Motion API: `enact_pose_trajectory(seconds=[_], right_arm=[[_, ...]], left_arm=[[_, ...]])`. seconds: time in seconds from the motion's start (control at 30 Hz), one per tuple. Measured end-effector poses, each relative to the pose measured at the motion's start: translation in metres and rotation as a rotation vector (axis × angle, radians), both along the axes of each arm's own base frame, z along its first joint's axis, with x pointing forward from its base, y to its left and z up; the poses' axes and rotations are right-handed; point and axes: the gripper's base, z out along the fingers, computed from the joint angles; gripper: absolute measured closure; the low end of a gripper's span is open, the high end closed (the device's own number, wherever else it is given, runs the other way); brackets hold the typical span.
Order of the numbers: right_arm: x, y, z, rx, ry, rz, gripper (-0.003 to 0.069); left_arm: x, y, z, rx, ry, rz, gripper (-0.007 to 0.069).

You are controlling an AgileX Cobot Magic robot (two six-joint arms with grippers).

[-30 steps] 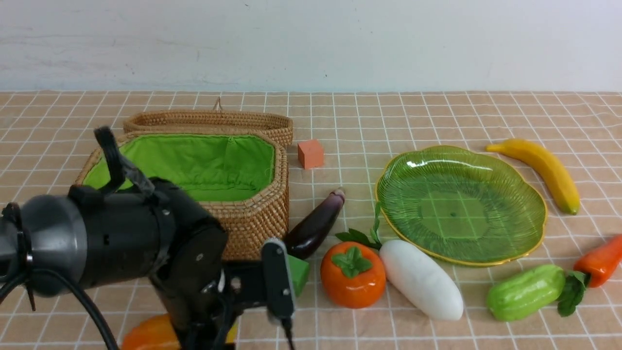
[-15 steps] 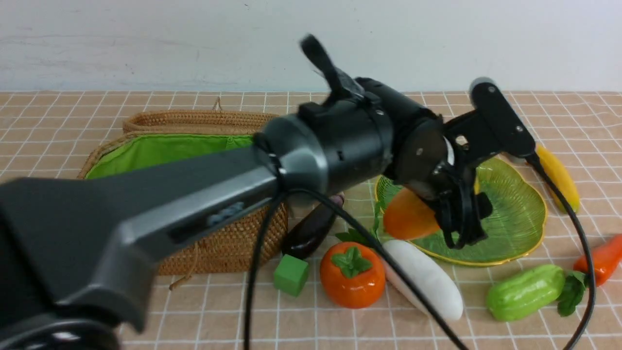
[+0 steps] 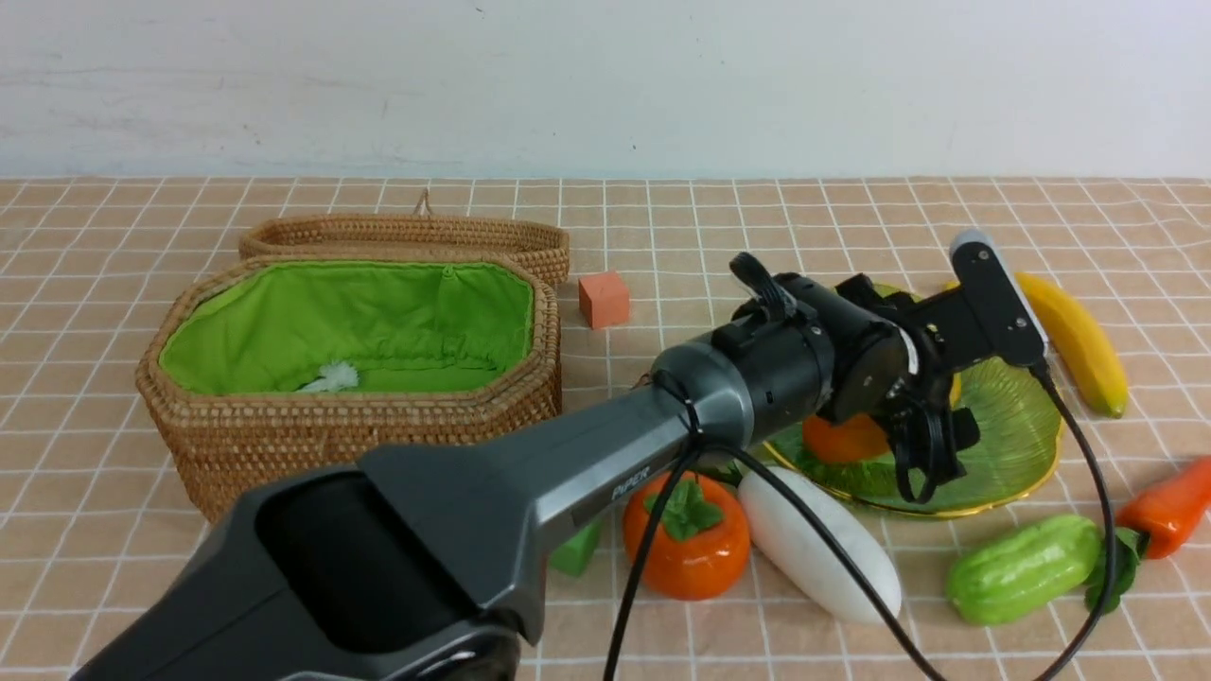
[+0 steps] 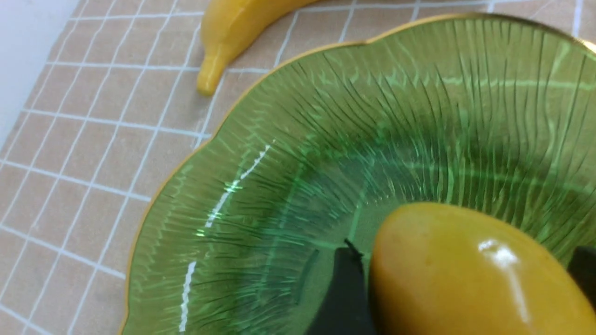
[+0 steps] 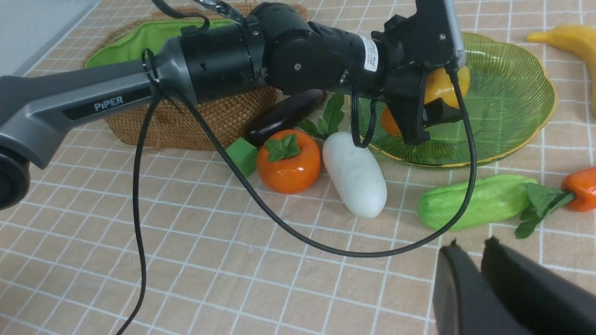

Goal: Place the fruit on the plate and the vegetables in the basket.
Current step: Grab the mango with your left arm and place it on the right plate, then grab a tomato with your left arm and place it on the plate on the right.

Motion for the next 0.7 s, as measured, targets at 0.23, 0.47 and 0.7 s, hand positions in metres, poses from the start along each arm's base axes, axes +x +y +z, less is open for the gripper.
enact_pose_trajectory(seconds=[0.23,0.47,0.7], right_arm=[[0.0,0.0,0.0,-0.003,0.002,-0.002,0.0568],[0.0,0.0,0.0,-0.004,0.001,-0.003,0.0561],[0.0,-0.001,0.0,-0.007,0.0,-0.004,0.0561]], left_arm=[[-0.014,0.007,0.028,-0.009,0.155,0.012,-0.0018],[-0.059,0.052,0.128,0.005,0.461,0.182,0.0251],[-0.091,0.109,0.203,-0.055,0.508,0.479,0.0638]])
